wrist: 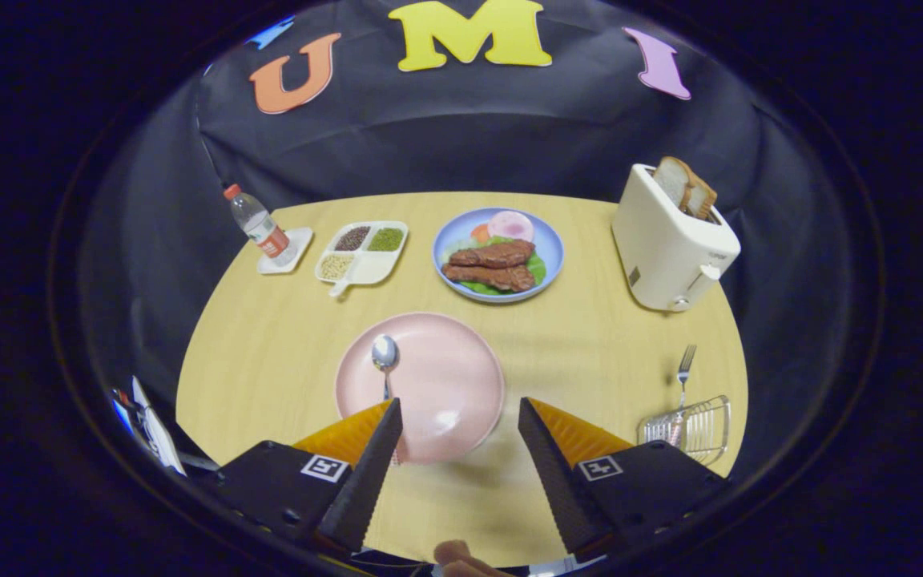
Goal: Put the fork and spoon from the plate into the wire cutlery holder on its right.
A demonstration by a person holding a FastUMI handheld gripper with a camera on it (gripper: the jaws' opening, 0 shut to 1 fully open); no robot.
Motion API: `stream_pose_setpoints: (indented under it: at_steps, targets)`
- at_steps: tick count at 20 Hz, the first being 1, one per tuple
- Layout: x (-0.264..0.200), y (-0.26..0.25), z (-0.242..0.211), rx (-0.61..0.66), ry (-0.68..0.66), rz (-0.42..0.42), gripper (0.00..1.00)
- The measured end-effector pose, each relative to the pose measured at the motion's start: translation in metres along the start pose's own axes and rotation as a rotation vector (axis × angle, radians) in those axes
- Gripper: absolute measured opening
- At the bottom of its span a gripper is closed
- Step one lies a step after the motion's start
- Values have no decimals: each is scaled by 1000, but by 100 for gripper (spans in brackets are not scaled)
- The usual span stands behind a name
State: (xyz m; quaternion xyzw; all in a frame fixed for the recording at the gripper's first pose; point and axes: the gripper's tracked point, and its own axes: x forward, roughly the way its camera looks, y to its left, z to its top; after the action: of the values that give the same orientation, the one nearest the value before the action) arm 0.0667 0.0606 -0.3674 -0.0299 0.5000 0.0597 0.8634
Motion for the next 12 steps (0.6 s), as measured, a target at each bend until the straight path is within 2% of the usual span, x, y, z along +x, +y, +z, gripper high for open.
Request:
stream_pose_setpoints:
  at_steps: [3,8,12]
  targets:
    - [6,20,8,-25,-101,6,97]
    - [17,47,-2,-77,-198,-7,97]
    - [35,64,-27,-72,-208,-22,97]
